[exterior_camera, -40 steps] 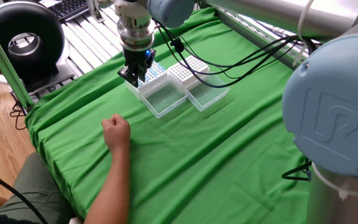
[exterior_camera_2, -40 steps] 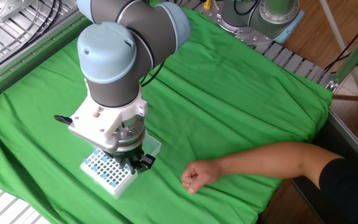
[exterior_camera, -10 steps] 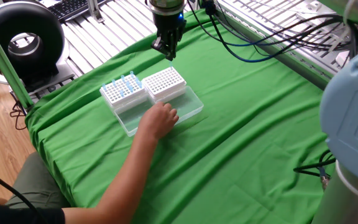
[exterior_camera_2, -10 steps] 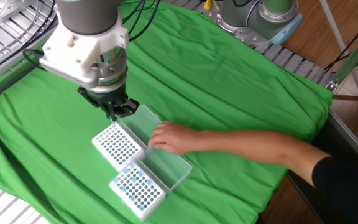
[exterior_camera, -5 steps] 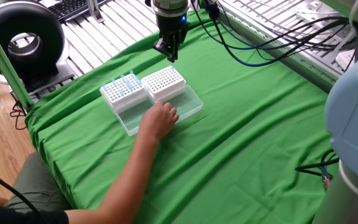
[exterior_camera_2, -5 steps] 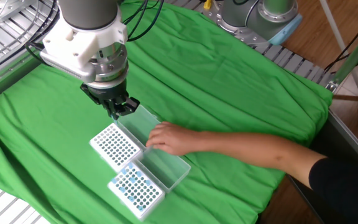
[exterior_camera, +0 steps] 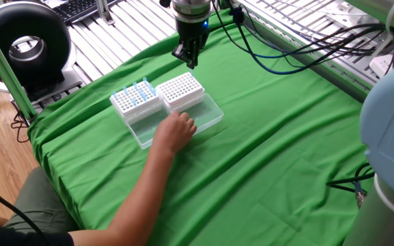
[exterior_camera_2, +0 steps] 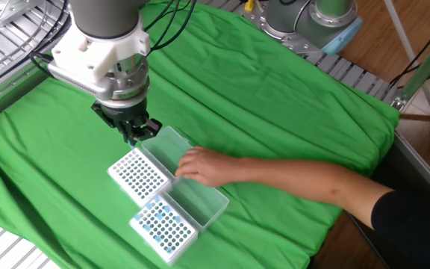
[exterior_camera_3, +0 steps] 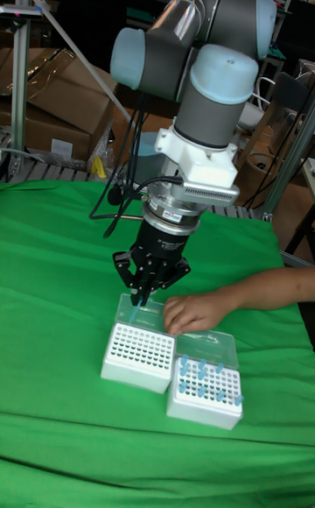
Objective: Insert a medium pipette tip into the holder for medium pipette tips
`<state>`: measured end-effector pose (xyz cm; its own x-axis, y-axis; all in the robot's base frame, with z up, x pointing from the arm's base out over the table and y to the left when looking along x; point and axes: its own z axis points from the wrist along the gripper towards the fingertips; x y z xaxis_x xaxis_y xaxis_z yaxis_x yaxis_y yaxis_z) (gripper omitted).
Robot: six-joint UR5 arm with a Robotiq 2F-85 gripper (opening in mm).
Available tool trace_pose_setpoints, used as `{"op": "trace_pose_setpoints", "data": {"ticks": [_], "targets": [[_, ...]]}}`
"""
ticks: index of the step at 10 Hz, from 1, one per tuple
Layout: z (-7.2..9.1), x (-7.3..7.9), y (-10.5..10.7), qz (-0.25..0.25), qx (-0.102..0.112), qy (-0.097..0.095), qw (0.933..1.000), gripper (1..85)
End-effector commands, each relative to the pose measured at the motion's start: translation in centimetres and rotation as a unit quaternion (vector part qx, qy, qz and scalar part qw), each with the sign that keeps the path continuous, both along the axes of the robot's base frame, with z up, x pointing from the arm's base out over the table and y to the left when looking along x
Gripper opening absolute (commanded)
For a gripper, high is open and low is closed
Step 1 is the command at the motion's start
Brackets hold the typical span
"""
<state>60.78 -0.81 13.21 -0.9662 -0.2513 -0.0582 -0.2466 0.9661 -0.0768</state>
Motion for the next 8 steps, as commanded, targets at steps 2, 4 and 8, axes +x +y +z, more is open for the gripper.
{"op": "trace_pose_setpoints", "data": {"ticks": [2, 4, 8], "targets": [[-0.9, 0.0, -0.8, 0.011, 0.011, -0.010, 0.9998, 1.0], [-1.2, -0.5, -1.0, 0.012, 0.016, -0.012, 0.9997, 1.0], [-1.7, -0.3, -1.0, 0.014, 0.015, -0.017, 0.9996, 1.0]]}}
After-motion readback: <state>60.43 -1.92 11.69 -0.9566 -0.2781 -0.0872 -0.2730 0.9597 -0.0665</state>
